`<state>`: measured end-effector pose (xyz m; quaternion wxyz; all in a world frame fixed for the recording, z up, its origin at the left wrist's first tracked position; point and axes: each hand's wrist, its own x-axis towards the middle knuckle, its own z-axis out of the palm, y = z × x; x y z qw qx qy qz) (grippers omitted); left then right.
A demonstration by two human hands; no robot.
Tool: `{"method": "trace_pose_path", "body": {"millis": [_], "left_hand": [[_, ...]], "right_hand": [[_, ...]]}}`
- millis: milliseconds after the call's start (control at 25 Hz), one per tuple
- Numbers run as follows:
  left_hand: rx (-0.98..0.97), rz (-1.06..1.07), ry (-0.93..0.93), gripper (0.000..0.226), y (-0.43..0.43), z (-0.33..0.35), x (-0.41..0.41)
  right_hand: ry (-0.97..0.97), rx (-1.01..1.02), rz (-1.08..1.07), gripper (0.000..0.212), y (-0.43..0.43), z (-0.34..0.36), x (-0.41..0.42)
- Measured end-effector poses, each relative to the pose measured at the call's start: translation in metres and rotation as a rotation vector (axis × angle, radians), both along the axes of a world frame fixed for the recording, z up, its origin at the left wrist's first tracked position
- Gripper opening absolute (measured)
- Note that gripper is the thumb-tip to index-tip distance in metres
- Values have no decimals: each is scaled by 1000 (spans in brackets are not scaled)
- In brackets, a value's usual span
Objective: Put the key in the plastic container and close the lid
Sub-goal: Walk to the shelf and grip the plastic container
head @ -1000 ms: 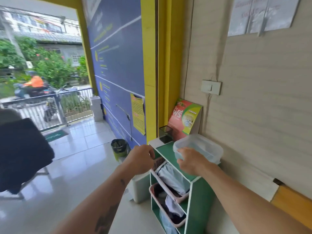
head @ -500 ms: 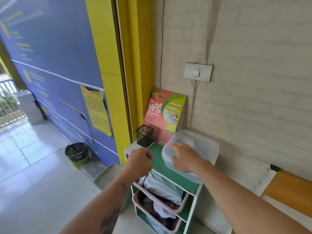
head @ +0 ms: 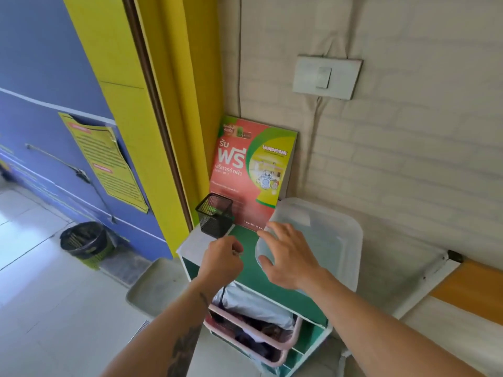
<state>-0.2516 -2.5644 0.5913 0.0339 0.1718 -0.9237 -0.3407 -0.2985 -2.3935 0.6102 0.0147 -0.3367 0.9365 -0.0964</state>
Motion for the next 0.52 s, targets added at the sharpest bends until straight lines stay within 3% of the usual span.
{"method": "trace_pose_path", "body": {"millis": [520], "left_hand": [[-270,-358,128,24,-17,-60,-30]], "right_hand": [[63,-6,-111,64,-8,-6,8]]}}
